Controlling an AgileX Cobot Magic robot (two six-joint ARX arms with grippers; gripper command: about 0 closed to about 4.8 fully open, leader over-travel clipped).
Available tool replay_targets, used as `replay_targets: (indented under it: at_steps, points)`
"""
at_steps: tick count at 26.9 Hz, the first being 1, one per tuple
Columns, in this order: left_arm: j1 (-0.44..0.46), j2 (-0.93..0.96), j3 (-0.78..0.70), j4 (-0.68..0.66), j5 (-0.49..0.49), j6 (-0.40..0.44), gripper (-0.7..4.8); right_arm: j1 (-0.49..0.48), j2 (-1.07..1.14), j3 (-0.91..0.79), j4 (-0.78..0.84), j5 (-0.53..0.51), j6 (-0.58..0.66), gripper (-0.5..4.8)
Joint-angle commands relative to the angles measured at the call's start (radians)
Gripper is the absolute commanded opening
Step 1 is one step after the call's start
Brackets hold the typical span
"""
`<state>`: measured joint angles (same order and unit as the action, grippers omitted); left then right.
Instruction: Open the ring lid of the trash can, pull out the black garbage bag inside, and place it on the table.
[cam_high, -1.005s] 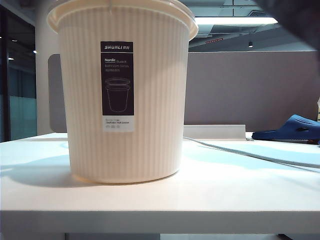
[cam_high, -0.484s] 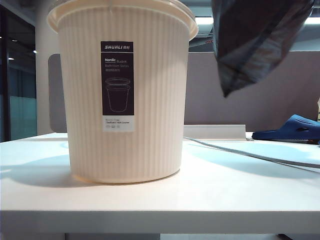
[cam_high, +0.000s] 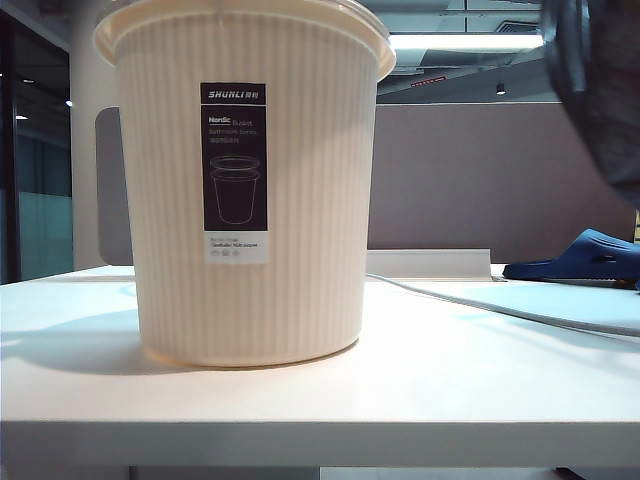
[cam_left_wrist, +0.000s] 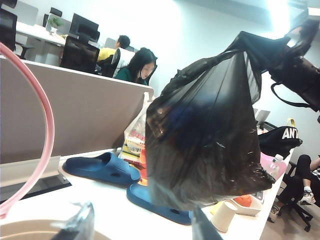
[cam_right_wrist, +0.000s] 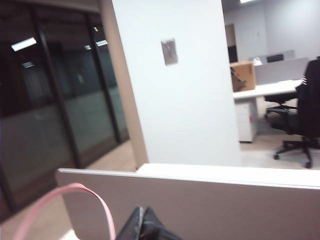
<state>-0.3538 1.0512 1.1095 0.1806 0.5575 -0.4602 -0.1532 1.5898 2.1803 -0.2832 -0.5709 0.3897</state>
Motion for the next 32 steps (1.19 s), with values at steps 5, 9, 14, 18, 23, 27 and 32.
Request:
replay_targets:
  at_steps: [5,9,14,18,23,27,32]
  points:
    - [0.000,0.000,0.005,-0.005,0.008,0.009,2.47,0.077,-0.006,0.003,-0.037,0.131,-0.153,-0.02]
    - [0.000,0.000,0.005,-0.027,0.008,0.016,2.47,0.114,-0.006,-0.006,-0.067,0.226,-0.194,-0.02]
    - [0.000,0.000,0.005,-0.045,0.008,0.018,2.46,0.133,-0.006,-0.042,-0.088,0.285,-0.209,-0.02]
    - [0.000,0.000,0.005,-0.050,0.009,0.019,2.46,0.137,-0.006,-0.078,-0.088,0.288,-0.209,-0.02]
    - [0.000,0.000,0.005,-0.069,0.023,0.047,2.46,0.140,-0.007,-0.119,-0.088,0.288,-0.212,-0.02]
    - [0.000,0.000,0.005,-0.091,0.028,0.102,2.46,0.144,-0.007,-0.150,-0.088,0.286,-0.235,-0.02]
    - [-0.001,0.000,0.005,-0.096,0.056,0.166,2.46,0.169,-0.007,-0.188,-0.087,0.284,-0.272,-0.02]
